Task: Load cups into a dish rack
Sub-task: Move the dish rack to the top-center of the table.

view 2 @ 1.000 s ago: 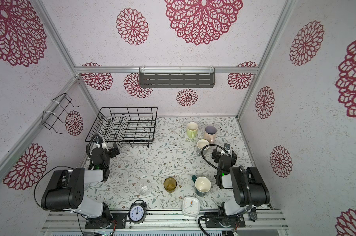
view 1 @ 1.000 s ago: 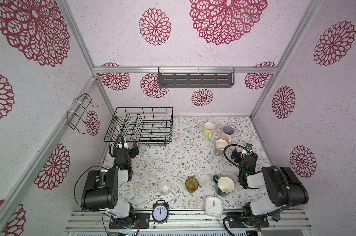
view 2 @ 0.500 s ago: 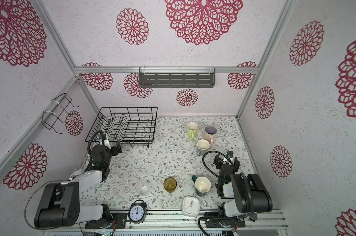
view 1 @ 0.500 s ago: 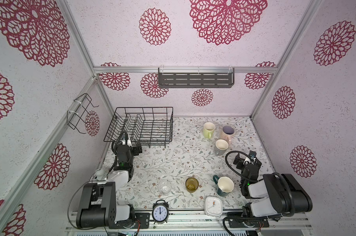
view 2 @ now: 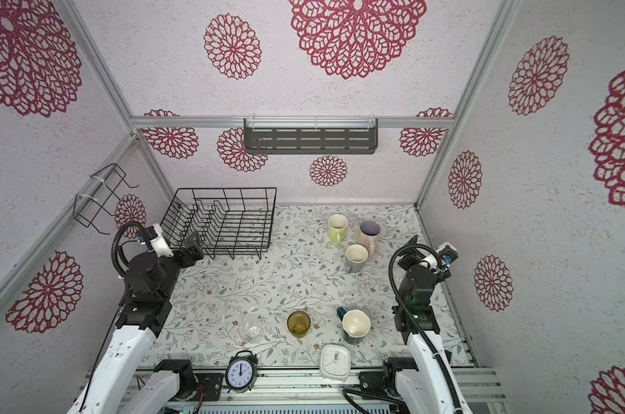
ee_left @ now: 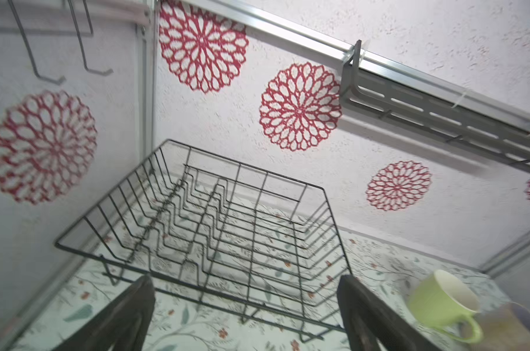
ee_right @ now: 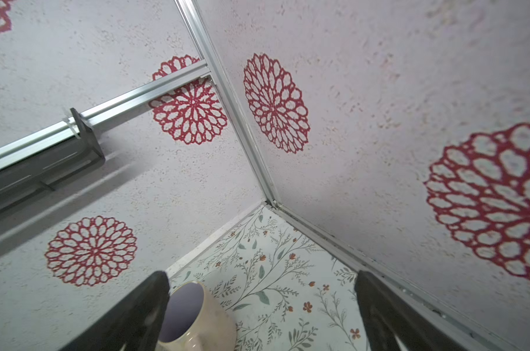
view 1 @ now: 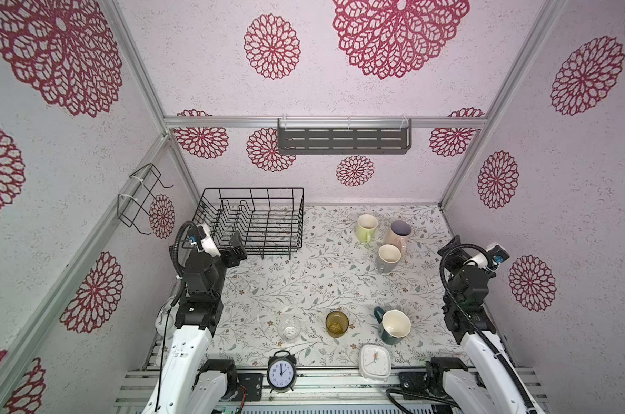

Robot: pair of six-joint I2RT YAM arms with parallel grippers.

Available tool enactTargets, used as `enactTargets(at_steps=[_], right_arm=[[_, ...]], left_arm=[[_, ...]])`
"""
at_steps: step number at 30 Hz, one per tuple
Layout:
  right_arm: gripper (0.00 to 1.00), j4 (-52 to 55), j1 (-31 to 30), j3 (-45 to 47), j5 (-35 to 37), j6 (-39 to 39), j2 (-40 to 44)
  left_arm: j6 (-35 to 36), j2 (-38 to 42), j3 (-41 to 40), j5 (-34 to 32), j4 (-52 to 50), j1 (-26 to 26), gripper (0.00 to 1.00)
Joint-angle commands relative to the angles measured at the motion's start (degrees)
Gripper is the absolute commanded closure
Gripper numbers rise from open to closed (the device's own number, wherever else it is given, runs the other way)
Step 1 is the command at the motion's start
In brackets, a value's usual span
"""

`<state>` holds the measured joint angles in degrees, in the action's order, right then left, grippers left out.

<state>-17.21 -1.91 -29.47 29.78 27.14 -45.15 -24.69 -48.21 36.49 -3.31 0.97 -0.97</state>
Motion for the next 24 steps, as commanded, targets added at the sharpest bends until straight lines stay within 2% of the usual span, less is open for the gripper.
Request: enactTargets(at_steps=[1,3,6,11,13,16,20,22,24], right_arm=[[0.02,11.4,-1.0,-7.5,-8.4,5.7,-6.0],[0.03,16.0,-3.6,-12.3,-11.2,7.3,-10.6],[0.03,19.5,-11.9,-18.7,-11.9,6.1,-17.3],[0.09,19.2,-23.5,-26.9,-18.7,5.0,-27.7],[0.1,19.2,-27.5,-30.9,-20.5,4.8,-32.1],[0.09,20.1,-32.0,-37.2,-21.9,3.5,-38.7],[0.08,26.5,-37.4,-47.6,-20.2,3.7,-48.1],[0.08,29.8,-39.6,-52.9,-21.0,4.3,-53.1],[0.08,32.0,-40.8,-57.6,-24.2,4.8,-57.6]], left_arm=[[-8.4,-5.7,1.2,9.7,-10.4,0.2,0.03],[-7.6,-8.1,3.9,8.8,-15.1,-0.7,0.03],[-7.8,-9.1,5.2,6.8,-18.6,-2.2,0.03],[-10.6,-6.9,3.3,0.7,-23.4,-4.2,0.03],[-12.5,-6.9,4.7,-2.4,-28.8,-4.3,0.03],[-15.4,-7.9,8.5,-4.4,-37.4,-4.3,0.03],[-15.8,-8.9,12.7,-4.6,-44.8,-4.3,0.03],[-14.6,-9.2,14.2,-6.4,-47.6,-4.3,0.03],[-10.5,-9.8,15.2,-5.7,-48.1,-4.4,0.03]])
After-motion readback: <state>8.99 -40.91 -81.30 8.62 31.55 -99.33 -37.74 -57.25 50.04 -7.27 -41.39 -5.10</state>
